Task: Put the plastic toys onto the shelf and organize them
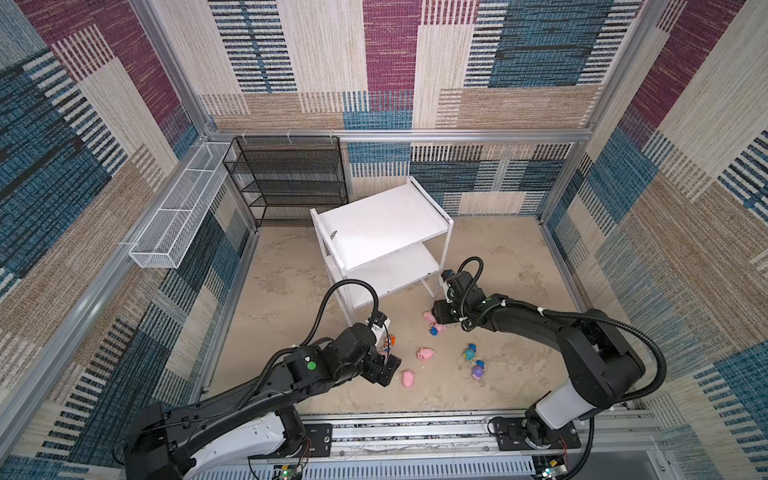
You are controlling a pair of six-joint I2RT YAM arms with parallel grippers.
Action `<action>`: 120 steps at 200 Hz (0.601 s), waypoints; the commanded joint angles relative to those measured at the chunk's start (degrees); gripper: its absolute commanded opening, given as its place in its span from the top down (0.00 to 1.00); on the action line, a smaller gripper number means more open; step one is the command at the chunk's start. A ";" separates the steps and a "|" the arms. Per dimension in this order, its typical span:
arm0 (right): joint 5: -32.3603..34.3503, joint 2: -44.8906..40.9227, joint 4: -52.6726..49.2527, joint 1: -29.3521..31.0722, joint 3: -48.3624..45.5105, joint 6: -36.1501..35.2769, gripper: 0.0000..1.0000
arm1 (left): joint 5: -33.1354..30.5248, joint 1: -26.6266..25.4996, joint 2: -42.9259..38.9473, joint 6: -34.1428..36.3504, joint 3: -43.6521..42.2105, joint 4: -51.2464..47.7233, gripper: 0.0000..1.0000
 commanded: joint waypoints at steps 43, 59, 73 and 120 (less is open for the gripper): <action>2.68 0.12 -0.45 5.30 -2.12 -0.65 0.47 | 0.22 0.04 2.18 1.85 1.13 1.57 0.01; 2.61 0.17 -0.24 6.31 -2.85 0.08 0.47 | 0.56 0.00 2.55 1.90 1.26 1.75 0.01; 2.64 -0.56 -0.01 6.74 -3.39 0.59 0.47 | 0.60 0.04 2.50 1.89 1.23 1.78 0.01; 4.35 -7.42 -1.57 6.62 -3.13 0.32 0.46 | 0.01 0.03 1.67 1.81 0.84 1.72 0.01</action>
